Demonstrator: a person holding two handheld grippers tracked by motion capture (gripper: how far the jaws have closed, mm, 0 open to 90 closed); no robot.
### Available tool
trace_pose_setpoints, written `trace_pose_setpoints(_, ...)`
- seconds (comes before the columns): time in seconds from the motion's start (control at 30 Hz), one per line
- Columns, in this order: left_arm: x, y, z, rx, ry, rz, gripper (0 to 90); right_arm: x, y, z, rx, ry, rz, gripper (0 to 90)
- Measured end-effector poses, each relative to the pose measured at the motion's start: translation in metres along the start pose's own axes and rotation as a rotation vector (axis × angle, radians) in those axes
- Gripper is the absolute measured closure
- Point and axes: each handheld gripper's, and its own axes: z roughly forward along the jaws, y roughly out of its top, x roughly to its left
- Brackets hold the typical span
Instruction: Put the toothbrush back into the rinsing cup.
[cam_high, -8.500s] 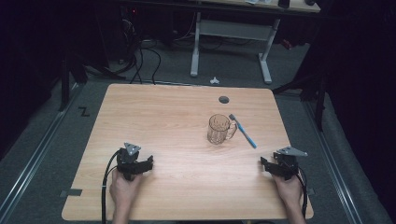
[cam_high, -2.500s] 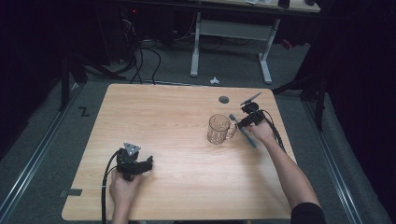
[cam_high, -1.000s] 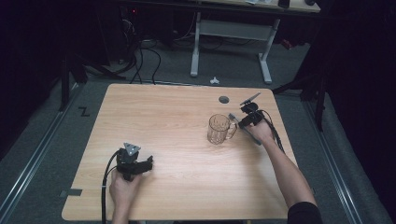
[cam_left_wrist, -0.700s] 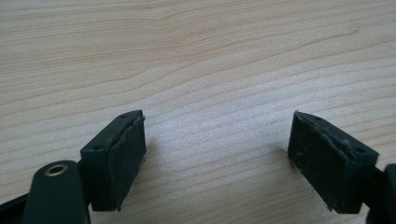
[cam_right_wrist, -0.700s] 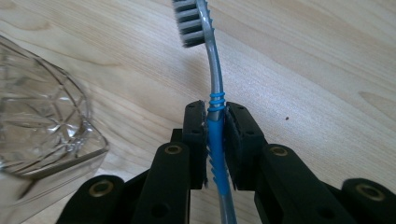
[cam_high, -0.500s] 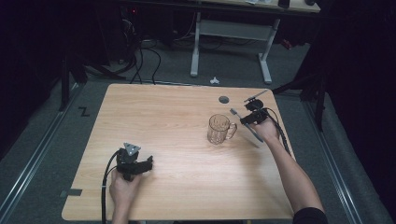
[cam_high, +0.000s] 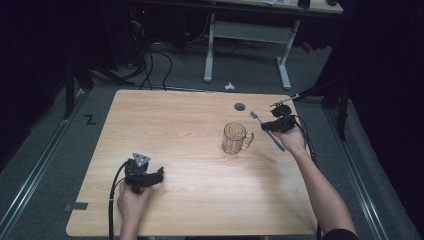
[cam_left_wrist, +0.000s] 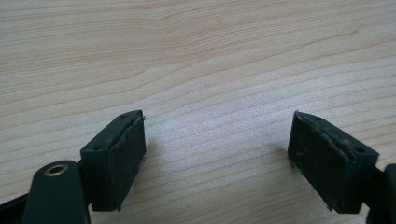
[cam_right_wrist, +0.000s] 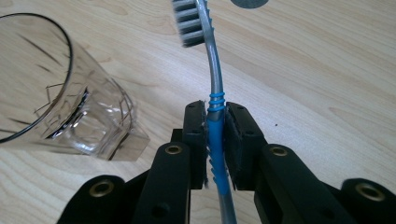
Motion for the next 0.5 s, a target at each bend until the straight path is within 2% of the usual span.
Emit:
trace_pose_setpoints(0.13,0.000,0.000,0.000,0.000,0.001,0.000,19.7,0.000,-0.006,-0.006,-0.021,0.026,0.005,79.6)
trace_pose_setpoints(0.23,0.000,0.000,0.000,0.000,0.001,0.000,19.7,0.001,-0.008,-0.012,-0.059,0.047,0.008,79.6)
trace_pose_setpoints(0.5,0.000,0.000,0.000,0.000,0.001,-0.002,19.7,0.009,-0.014,-0.024,-0.106,0.095,-0.012,79.8)
